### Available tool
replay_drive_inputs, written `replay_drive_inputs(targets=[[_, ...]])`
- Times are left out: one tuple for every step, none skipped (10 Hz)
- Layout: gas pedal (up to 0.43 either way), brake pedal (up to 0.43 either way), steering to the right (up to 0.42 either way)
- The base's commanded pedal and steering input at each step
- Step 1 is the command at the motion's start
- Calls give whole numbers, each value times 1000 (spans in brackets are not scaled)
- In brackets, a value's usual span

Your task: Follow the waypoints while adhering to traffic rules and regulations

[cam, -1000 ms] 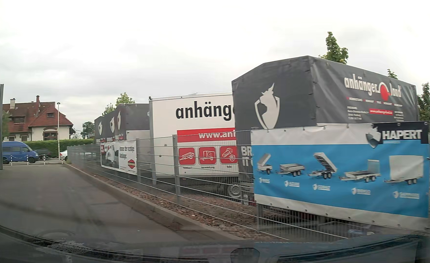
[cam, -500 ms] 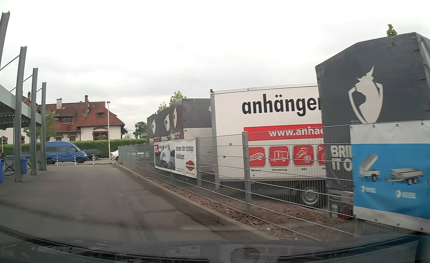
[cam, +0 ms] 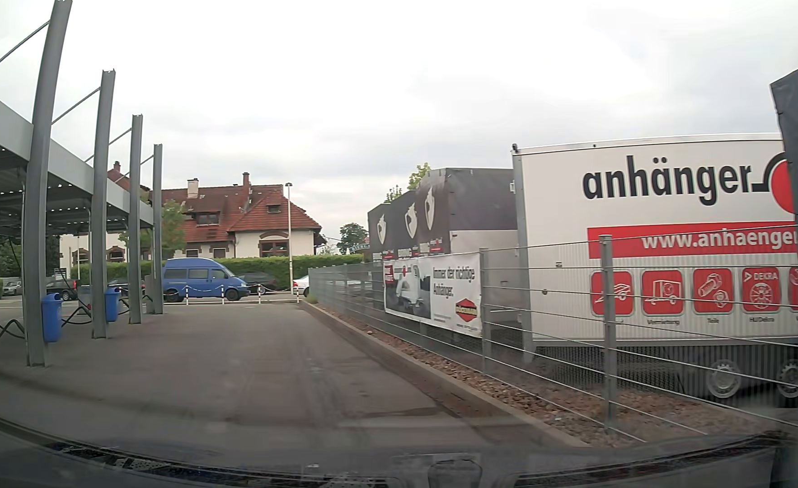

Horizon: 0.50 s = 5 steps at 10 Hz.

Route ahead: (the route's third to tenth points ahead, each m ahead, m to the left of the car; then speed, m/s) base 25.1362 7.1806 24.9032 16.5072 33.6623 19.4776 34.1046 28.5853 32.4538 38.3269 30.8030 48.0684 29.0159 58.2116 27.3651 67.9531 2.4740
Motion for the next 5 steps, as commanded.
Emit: replay_drive_inputs(targets=[[67,0,-479],[67,0,-443],[67,0,-400],[67,0,-371],[59,0,-335]])
